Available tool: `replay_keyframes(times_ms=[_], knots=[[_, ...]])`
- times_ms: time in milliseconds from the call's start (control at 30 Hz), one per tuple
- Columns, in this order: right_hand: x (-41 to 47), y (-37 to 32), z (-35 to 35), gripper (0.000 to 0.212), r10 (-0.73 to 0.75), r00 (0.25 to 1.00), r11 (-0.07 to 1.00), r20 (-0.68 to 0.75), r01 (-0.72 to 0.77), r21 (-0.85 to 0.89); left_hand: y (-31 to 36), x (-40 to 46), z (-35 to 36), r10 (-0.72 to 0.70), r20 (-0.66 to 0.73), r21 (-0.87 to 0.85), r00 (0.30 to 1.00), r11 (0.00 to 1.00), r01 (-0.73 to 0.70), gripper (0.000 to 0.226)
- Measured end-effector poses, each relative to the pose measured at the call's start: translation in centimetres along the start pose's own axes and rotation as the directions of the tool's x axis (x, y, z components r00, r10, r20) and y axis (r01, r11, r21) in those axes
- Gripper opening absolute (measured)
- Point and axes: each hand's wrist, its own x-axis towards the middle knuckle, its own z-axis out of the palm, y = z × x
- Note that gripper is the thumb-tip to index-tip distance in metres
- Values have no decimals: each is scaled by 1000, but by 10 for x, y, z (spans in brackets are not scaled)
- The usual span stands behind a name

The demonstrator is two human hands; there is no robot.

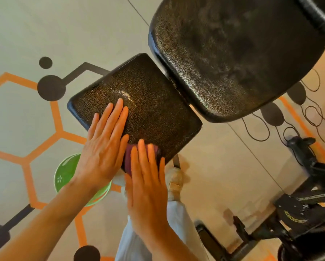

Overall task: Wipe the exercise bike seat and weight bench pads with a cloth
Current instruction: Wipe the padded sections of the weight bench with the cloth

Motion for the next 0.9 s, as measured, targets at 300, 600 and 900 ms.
replay_keyframes(times_ms=[300, 600, 900], knots=[[42, 21, 3, 53, 322, 941, 930, -100, -295, 218, 1, 0, -2, 8, 10, 19, 1000, 1000, -9, 57], [79, 43, 4, 51, 565, 786, 809, -251, -466, 359, 2, 0, 1, 1, 2, 29, 1000, 1000, -1, 56], [54, 10, 21, 51, 601, 763, 731, -239, -405, 549, 12, 0, 1, 372, 89, 18, 924, 927, -375, 50]])
